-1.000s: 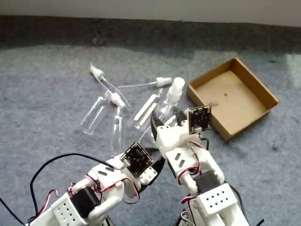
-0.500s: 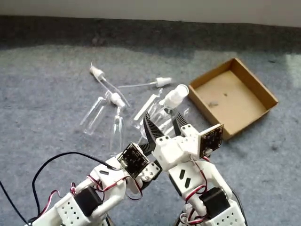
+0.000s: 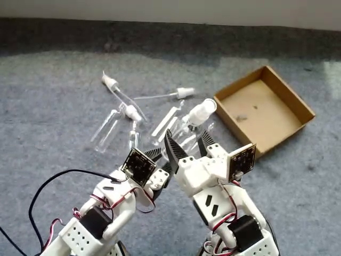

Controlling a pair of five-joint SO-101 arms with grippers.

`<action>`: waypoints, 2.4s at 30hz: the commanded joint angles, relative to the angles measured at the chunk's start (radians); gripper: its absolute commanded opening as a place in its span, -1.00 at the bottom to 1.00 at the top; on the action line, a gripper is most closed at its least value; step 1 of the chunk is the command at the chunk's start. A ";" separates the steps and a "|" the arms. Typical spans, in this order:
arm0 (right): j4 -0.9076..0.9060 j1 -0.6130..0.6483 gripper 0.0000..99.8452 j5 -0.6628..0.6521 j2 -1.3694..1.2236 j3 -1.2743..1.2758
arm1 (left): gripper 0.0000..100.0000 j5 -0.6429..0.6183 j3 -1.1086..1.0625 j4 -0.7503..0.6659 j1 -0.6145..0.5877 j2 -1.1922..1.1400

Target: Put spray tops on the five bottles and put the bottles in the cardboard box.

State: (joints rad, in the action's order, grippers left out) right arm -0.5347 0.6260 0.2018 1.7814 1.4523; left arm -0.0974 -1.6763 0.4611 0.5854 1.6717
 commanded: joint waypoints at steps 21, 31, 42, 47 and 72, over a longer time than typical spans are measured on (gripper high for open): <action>-0.004 0.019 -0.74 0.002 0.001 -0.033 | -0.99 -0.005 0.035 0.216 0.323 0.015; -0.005 0.019 -0.74 0.002 0.001 -0.031 | -0.99 -0.008 0.082 0.236 0.369 0.016; -0.007 0.013 -0.74 0.002 0.001 -0.015 | -0.99 -0.002 0.076 0.120 0.361 0.016; -0.007 0.007 -0.74 0.002 0.001 -0.012 | -0.99 0.000 0.076 0.120 0.361 0.016; -0.010 -0.056 -0.74 0.002 0.001 -0.005 | -0.99 -0.006 0.041 0.028 0.050 0.150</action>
State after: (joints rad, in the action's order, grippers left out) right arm -0.5393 0.5785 0.2018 1.7722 1.4553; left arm -0.0990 -1.6625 0.5455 0.7848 1.8159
